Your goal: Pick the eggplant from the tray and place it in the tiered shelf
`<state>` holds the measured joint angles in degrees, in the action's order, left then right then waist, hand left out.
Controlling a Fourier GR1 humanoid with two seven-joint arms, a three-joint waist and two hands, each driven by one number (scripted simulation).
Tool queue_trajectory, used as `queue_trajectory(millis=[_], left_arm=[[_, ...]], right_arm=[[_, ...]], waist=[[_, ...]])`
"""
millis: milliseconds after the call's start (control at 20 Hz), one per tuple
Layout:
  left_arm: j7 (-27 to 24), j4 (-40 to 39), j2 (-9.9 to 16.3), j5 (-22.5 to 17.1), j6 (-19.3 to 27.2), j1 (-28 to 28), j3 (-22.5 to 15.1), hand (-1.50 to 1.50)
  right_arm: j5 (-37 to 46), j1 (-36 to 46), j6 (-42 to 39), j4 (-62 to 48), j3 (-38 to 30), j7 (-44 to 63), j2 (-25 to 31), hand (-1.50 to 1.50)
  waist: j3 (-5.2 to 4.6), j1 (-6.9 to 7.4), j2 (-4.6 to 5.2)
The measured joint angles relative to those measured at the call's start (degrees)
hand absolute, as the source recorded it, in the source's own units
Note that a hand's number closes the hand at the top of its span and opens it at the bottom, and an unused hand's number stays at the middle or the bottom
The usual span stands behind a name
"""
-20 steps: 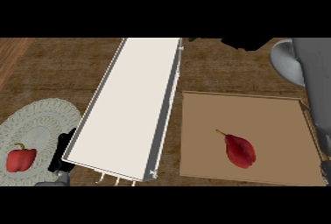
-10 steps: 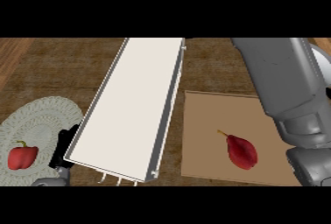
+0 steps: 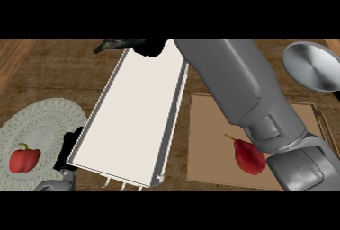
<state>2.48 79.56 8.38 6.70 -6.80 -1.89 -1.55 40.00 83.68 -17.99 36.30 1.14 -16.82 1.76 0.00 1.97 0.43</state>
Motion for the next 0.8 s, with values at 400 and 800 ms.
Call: queue_trajectory(millis=[400, 800], left_arm=[[0.55, -0.51, -0.64, 0.93, -0.16, -1.29, -1.12, 0.00], [1.78, -1.08, -0.35, 0.53, -1.44, -2.77, -1.28, 0.00]], right_arm=[[-10.66, 0.35, -3.73, -7.94, 3.54, 0.47, -1.10, -1.50], [-29.88, 1.17, -12.80, -16.01, -4.89, 7.40, 0.05, -1.50]], waist=[[0.01, 1.85, -0.14], [0.16, 3.50, -0.56]])
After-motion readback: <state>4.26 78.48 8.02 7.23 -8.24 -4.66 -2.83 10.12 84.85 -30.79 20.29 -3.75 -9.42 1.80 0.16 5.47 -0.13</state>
